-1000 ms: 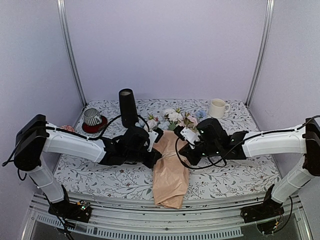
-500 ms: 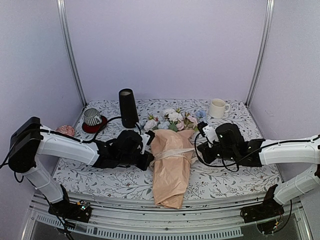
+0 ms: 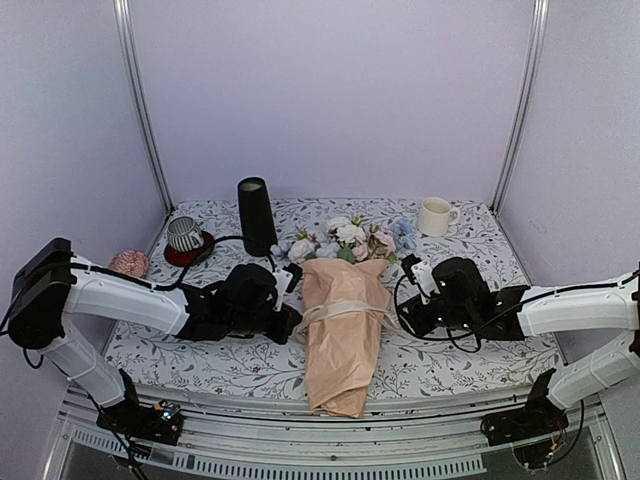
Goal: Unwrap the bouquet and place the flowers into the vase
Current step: Untie the half-tied ribbon from the folded wrapping paper.
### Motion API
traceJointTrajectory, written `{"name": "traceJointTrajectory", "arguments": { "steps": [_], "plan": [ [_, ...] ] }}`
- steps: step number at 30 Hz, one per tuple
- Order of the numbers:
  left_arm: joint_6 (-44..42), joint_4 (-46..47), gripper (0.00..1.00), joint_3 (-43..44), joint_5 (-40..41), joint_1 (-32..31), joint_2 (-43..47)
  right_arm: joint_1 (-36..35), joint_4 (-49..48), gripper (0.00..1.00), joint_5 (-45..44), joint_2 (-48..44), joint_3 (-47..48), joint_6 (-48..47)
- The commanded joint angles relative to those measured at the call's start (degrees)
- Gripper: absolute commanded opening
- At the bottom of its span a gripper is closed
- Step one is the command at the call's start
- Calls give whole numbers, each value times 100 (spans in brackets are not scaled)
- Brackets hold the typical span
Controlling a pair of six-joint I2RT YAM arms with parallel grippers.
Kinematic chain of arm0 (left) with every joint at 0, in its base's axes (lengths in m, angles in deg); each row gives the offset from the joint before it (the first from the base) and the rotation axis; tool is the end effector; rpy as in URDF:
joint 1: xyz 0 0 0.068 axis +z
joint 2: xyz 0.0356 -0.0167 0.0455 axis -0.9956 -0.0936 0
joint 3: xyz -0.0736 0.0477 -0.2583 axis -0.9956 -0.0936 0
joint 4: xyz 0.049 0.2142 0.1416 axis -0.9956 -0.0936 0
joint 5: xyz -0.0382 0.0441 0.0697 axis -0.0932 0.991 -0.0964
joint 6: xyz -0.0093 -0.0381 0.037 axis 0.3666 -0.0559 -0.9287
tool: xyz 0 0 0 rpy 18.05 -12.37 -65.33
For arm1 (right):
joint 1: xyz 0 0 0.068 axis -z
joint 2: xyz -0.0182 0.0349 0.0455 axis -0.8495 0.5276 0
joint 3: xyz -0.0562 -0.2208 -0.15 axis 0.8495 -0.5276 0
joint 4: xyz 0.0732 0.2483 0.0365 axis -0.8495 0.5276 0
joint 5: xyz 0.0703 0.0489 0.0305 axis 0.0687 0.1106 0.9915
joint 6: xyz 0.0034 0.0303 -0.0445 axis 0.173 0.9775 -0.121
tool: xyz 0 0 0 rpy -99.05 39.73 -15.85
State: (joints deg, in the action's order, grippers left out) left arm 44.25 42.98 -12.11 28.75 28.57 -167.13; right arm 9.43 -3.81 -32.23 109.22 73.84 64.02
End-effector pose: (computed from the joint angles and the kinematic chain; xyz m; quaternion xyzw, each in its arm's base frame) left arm 0.1764 -0.2536 0.1674 0.2236 0.8794 -0.2210 0.3575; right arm 0.1758 0.1904 0.1846 -0.2506 0.8642 0.1422 0.4125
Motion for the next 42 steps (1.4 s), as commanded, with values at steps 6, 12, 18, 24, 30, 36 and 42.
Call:
{"name": "traceJointTrajectory", "arguments": {
  "steps": [6,12,18,24,30,36,42],
  "plan": [
    [-145,357,12,-65,-278,59,417,-171,143,30,1078,-242,632,-947],
    [-160,341,20,48,-335,60,306,-404,304,31,1313,362,1230,-1441],
    [-160,245,24,238,-355,59,105,-568,474,32,1327,1015,1750,-1640],
    [-170,169,23,337,-313,59,-35,-617,515,33,1257,1455,1971,-1687],
    [-175,156,22,316,-281,59,-28,-624,520,32,1274,1600,2048,-1685],
    [-183,147,22,315,-263,68,-44,-624,522,7,1293,1532,2083,-1670],
    [-191,147,21,324,-262,68,-63,-626,215,6,833,947,1769,-1472]
  ]
}}
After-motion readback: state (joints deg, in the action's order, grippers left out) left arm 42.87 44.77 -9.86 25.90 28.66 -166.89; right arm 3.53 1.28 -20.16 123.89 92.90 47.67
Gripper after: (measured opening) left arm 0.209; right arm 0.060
